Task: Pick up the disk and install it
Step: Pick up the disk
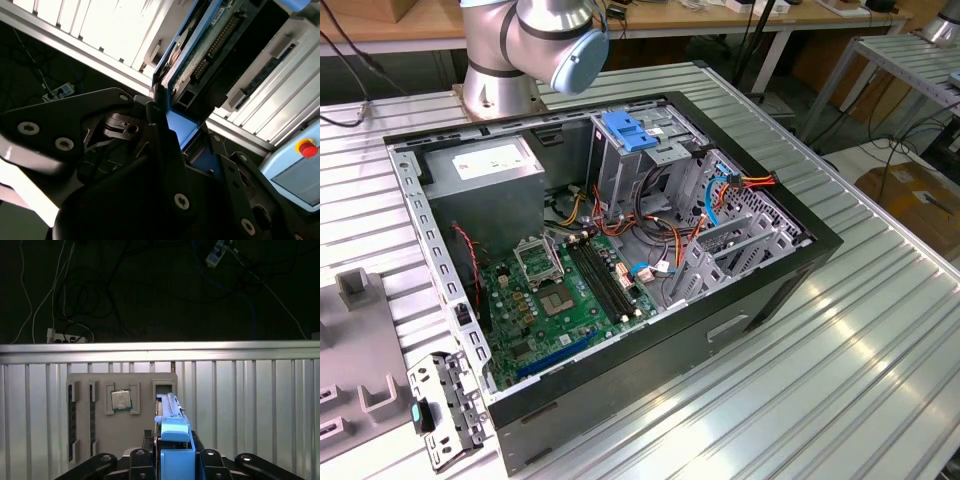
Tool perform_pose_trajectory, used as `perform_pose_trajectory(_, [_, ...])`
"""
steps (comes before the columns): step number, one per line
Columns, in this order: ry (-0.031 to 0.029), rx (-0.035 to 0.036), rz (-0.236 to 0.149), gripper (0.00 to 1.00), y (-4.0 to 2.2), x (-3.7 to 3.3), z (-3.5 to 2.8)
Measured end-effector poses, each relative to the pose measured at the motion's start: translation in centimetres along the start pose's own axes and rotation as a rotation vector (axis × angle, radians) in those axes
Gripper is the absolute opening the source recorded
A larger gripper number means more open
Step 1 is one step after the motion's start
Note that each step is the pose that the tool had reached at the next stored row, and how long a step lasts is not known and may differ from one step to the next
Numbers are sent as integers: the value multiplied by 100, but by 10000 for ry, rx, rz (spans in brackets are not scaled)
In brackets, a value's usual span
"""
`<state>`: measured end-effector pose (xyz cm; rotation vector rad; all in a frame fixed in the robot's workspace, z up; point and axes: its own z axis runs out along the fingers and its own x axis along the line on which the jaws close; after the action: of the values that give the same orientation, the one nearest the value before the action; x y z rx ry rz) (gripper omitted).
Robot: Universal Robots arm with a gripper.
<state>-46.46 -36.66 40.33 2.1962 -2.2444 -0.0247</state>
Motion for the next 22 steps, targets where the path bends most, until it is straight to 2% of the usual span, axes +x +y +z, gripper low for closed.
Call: perform_pose_trajectory(22, [0,0,0,37,4,-3,-323])
